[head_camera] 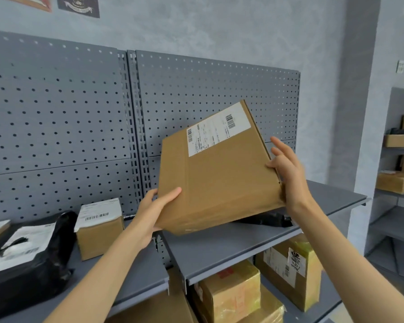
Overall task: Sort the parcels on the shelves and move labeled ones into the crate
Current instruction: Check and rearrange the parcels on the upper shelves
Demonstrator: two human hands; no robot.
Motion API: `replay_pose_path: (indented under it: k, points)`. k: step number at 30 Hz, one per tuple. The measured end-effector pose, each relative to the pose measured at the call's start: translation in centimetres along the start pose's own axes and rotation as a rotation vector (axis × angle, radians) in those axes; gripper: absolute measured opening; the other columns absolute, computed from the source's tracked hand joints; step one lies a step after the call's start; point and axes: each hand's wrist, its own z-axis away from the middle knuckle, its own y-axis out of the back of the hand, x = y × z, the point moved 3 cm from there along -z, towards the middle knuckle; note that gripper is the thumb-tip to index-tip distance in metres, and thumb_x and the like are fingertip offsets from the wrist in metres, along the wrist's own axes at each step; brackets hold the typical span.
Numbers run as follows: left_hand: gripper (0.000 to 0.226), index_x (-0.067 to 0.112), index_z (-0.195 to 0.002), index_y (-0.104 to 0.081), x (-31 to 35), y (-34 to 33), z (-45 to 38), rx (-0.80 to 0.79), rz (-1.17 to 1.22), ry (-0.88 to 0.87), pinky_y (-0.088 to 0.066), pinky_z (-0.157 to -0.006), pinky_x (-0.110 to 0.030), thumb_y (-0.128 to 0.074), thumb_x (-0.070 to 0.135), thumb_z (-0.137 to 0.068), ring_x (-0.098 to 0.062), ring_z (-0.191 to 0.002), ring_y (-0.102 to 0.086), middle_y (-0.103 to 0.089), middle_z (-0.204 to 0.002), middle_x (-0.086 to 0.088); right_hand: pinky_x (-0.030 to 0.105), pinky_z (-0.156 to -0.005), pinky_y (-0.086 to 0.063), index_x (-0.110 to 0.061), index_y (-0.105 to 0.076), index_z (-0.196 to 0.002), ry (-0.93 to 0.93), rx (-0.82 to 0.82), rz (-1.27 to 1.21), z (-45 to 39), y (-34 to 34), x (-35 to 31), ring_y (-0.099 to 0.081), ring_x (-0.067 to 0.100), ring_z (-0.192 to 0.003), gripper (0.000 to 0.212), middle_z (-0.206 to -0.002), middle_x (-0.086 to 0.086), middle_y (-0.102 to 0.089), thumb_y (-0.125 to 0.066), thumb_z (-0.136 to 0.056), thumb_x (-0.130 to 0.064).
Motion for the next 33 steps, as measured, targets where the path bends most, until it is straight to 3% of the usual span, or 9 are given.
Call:
replay_pose_path:
  k: [3,7,9,15,19,23,27,30,33]
  points:
    - [0.062,0.025,-0.125,-0.051,0.6,0.3,0.9,-0.026,0.042,-0.025,-0.054,-0.072,-0.038,-0.074,0.042,-0.069,-0.018,-0.101,-0.062,-0.062,-0.117,0.002,0.031,-0.084,-0.047,-0.041,-0.058,-0.118,-0.026,0.047,-0.068,0.1,0.2,0.0,-0.058,0.025,-0.103,0.055,-0.111,0.017,-0.061,-0.053,-0.065,-0.026]
    - [0.09,0.033,-0.135,-0.037,1.9,0.1,2.2,0.036,0.105,-0.065,-0.049,-0.089,-0.049,-0.073,0.054,-0.055,-0.02,-0.117,-0.052,-0.048,-0.136,0.003,0.023,-0.072,-0.041,-0.032,-0.052,-0.13,-0.045,0.222,-0.213,0.5,-0.7,1.3,-0.06,-0.007,-0.082,0.066,-0.098,-0.029,-0.062,-0.053,-0.064,-0.032]
    - [0.111,0.044,-0.143,-0.014,2.8,-0.5,2.9,0.081,0.115,-0.099,-0.045,-0.094,-0.055,-0.074,0.058,-0.05,-0.023,-0.131,-0.038,-0.028,-0.15,0.004,0.019,-0.07,-0.036,-0.027,-0.042,-0.14,-0.04,0.351,-0.266,1.3,-2.0,1.9,-0.054,-0.018,-0.085,0.074,-0.109,-0.027,-0.055,-0.054,-0.067,-0.032]
    - [0.146,0.053,-0.135,0.023,5.0,-4.8,5.0,-0.064,0.078,-0.09,-0.05,-0.086,-0.055,-0.079,0.068,-0.031,-0.028,-0.138,-0.026,-0.002,-0.157,0.01,0.037,-0.089,-0.039,-0.039,-0.012,-0.148,-0.136,0.507,-0.361,3.8,-7.5,2.2,-0.044,0.019,-0.113,0.1,-0.146,-0.003,-0.028,-0.063,-0.063,-0.036]
    - [0.135,0.051,-0.139,0.014,5.3,-5.9,5.0,0.012,0.14,-0.031,-0.052,-0.082,-0.055,-0.084,0.052,-0.047,-0.022,-0.112,-0.052,-0.043,-0.14,0.002,0.03,-0.088,-0.037,-0.046,0.001,-0.147,-0.036,0.351,-0.288,5.7,-10.0,2.6,-0.043,0.011,-0.112,0.107,-0.145,-0.009,-0.022,-0.07,-0.068,-0.034]
    - [0.121,0.05,-0.14,-0.003,4.8,-4.5,5.1,0.084,0.294,-0.02,-0.054,-0.072,-0.051,-0.087,0.029,-0.056,-0.021,-0.101,-0.058,-0.054,-0.123,0.005,0.013,-0.083,-0.034,-0.053,0.008,-0.143,0.088,0.177,-0.209,6.2,-10.3,2.6,-0.038,-0.003,-0.117,0.115,-0.142,-0.026,-0.013,-0.074,-0.063,-0.044]
    - [0.114,0.047,-0.141,-0.016,5.5,-2.3,5.3,0.044,0.316,-0.076,-0.051,-0.069,-0.047,-0.085,0.022,-0.054,-0.019,-0.101,-0.059,-0.058,-0.118,0.008,0.029,-0.106,-0.021,-0.051,0.015,-0.142,0.059,0.219,-0.124,5.3,-9.0,1.5,-0.014,0.007,-0.142,0.124,-0.158,-0.01,0.003,-0.074,-0.057,-0.066]
    - [0.106,0.042,-0.138,-0.031,6.3,0.0,5.4,0.044,0.279,-0.104,-0.051,-0.076,-0.049,-0.083,0.022,-0.048,-0.018,-0.098,-0.061,-0.061,-0.114,0.008,0.035,-0.107,-0.026,-0.046,0.005,-0.146,-0.011,0.409,-0.246,2.6,-5.2,0.6,-0.023,0.017,-0.141,0.113,-0.159,-0.001,-0.011,-0.066,-0.062,-0.071]
    - [0.09,0.039,-0.132,-0.043,6.4,2.6,5.2,0.062,0.237,-0.129,-0.052,-0.076,-0.049,-0.081,0.021,-0.052,-0.019,-0.097,-0.063,-0.065,-0.109,0.006,0.035,-0.099,-0.036,-0.038,-0.032,-0.143,-0.112,0.282,-0.178,0.1,-1.9,0.9,-0.04,0.015,-0.13,0.088,-0.148,-0.006,-0.038,-0.058,-0.066,-0.07]
